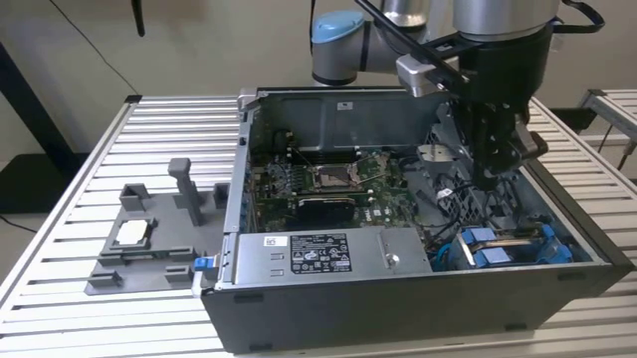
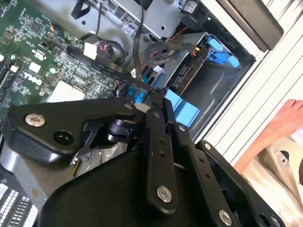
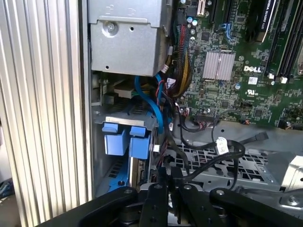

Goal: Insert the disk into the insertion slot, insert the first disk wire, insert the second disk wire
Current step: 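Insert the second disk wire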

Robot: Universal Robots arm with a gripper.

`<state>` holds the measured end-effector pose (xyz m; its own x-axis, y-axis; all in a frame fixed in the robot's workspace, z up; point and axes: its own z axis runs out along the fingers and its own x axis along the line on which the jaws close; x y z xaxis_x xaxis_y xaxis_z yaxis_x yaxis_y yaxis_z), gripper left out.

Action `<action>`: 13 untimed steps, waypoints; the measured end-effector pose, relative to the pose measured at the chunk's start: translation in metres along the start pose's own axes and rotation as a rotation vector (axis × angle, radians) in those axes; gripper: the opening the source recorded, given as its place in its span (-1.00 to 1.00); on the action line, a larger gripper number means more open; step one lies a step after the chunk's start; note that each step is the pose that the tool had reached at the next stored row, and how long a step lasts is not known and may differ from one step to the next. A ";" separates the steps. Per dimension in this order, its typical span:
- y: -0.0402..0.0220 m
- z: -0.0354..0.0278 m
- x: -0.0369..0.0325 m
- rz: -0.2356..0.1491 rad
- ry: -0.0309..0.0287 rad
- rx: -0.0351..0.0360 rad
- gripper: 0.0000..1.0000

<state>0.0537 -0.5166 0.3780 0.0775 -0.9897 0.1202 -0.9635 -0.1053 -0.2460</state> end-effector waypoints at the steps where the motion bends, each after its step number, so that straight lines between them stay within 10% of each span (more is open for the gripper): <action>1: -0.0011 0.0006 0.0018 0.000 -0.0004 -0.0028 -0.69; 13: -0.0130 0.0068 0.0240 -0.004 -0.0043 -0.0379 -0.69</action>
<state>0.0699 -0.5397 0.3775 0.0820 -0.9897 0.1170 -0.9722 -0.1053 -0.2089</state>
